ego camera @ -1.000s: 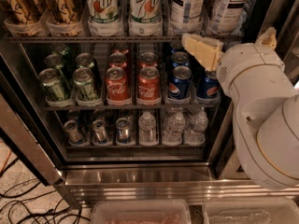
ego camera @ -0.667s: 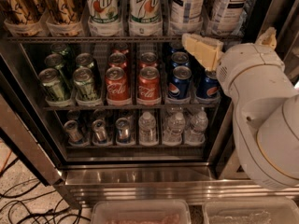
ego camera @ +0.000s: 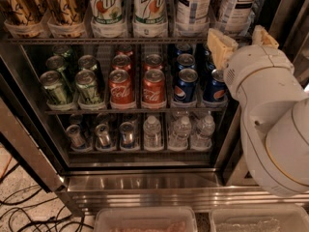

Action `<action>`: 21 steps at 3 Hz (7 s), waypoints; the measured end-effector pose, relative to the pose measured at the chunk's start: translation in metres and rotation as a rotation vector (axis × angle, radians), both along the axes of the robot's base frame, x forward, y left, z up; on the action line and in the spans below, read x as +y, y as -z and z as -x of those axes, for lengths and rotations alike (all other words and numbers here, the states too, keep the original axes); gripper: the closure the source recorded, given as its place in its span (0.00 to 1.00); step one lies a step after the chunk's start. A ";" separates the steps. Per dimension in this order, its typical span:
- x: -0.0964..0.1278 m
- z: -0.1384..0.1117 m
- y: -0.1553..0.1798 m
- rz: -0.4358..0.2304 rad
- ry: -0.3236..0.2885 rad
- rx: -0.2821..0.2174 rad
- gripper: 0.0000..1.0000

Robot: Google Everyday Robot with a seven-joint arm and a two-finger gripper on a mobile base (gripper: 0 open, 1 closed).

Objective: Pick blue plastic bottle from top shelf of fridge

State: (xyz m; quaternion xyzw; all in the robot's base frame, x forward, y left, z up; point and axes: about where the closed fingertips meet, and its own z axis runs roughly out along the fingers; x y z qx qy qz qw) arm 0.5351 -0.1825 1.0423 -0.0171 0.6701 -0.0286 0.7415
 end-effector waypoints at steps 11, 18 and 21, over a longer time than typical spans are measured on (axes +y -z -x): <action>-0.031 -0.084 -0.027 -0.074 0.103 -0.077 0.27; -0.029 -0.091 -0.031 -0.073 0.088 -0.090 1.00; -0.033 -0.080 -0.062 -0.050 0.096 -0.213 1.00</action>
Offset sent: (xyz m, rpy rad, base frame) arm 0.0000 0.0000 0.0000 0.0000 0.0000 0.0000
